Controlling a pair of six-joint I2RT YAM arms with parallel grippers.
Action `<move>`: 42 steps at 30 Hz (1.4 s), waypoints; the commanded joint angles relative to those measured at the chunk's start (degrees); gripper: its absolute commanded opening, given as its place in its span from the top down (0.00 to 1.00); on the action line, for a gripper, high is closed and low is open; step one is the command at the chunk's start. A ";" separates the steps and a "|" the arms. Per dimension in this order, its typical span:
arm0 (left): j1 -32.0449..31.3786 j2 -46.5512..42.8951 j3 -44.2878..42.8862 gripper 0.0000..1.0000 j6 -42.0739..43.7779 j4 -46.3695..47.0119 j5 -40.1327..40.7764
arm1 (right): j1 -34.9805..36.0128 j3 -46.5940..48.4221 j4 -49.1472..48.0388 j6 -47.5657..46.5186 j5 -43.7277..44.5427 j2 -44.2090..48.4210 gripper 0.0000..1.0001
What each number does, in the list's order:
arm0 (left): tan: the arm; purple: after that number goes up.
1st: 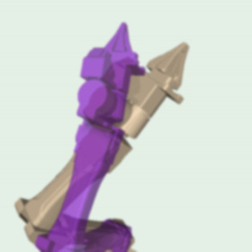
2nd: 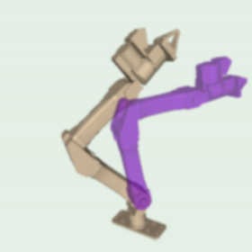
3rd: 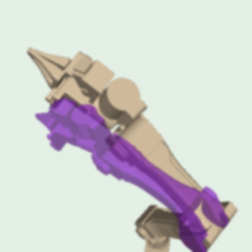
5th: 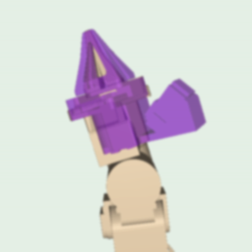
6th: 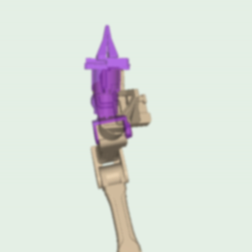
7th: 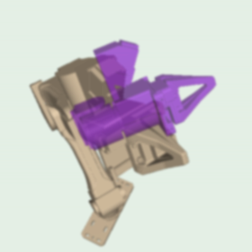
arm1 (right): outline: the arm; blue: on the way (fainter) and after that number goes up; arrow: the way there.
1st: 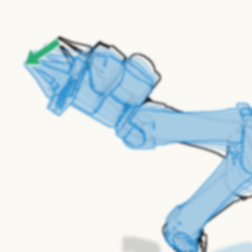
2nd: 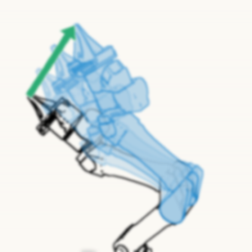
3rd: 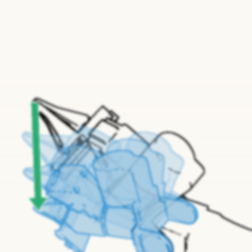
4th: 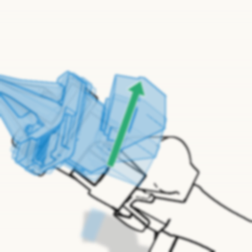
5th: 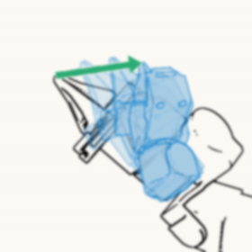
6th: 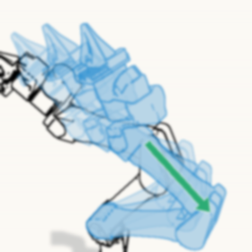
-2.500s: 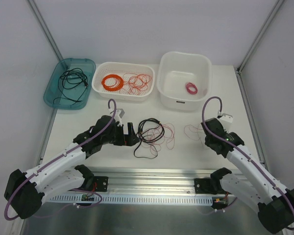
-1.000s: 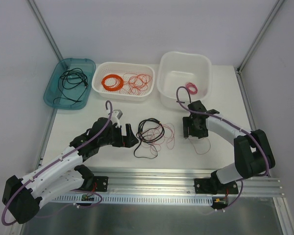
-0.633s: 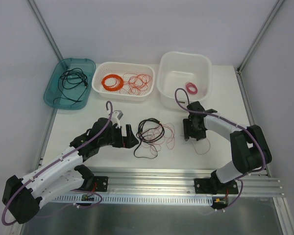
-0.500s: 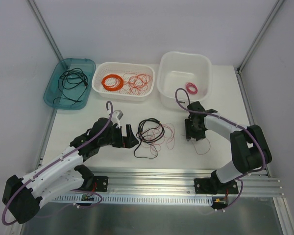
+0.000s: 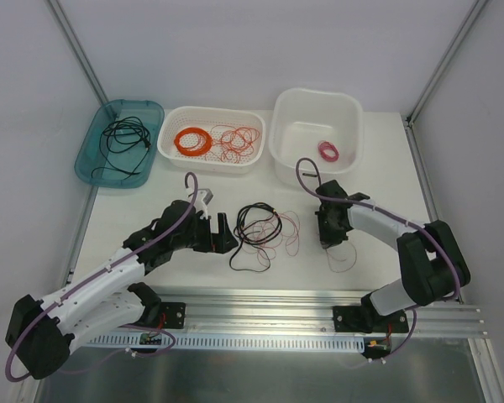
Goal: Untangle the cables
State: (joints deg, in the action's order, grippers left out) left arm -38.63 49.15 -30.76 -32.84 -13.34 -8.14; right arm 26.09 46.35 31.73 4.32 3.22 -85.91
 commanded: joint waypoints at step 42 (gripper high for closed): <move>12.97 4.64 -8.61 0.01 26.69 -2.21 12.80 | -2.87 73.18 -5.24 -15.21 8.20 0.66 0.99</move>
State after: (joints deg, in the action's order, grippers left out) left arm -26.13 53.39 -39.16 -7.75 -16.32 3.64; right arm 25.02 120.16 40.25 -8.95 9.13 -86.15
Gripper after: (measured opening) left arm 0.992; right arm 0.016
